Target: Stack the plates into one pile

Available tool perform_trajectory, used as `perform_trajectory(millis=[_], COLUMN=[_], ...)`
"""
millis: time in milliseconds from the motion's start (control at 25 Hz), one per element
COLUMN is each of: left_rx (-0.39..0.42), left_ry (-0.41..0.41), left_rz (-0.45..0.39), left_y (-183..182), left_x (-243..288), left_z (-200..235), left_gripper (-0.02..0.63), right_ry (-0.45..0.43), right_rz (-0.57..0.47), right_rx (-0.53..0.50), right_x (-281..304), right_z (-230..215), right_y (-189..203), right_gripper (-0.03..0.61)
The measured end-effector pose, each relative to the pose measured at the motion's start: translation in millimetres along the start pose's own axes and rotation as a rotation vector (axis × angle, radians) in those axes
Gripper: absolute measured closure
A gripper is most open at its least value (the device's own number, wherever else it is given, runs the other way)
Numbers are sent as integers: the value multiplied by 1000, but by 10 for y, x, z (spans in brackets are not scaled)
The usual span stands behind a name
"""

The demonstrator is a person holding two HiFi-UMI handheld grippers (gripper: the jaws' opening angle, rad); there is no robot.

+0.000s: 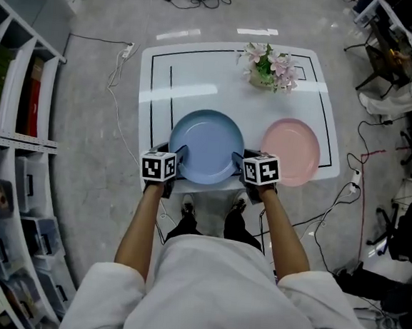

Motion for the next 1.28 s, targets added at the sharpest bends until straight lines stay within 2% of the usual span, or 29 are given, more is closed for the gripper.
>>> perform_trajectory(millis=[200,400,680,1000,1280], left_rx=[-7,2,118,269,331], left_ry=[-19,-15,59,189,249], left_rz=[15,-20,-41,-19,45], left_y=[4,-175,-716,-1240,-1306], left_x=[-54,-131,-104,355,899], left_z=[-4,-99,-516,-1522,-2276], left_gripper=[399,403,408,420,421], right_ry=[28,41,147,280,323], right_rz=[8,-69,-200,-305,-293], right_rx=[-30,-17,40,172,254], right_x=[-20,-234,-834,-1627,-2017], right_z=[32,55,-140,-957,-1677], right_y=[-24,-190,-367,-285,-1], right_gripper=[440,462,471,480,474])
Point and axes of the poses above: the fingertips, and each gripper's own axes: x forward along the fingers, z to its left, y out of its underside, the point moved 4 cm from there along -x, backward along the fingers, and after that the axes turned 9 degrees about x, right-handed, at the moved point
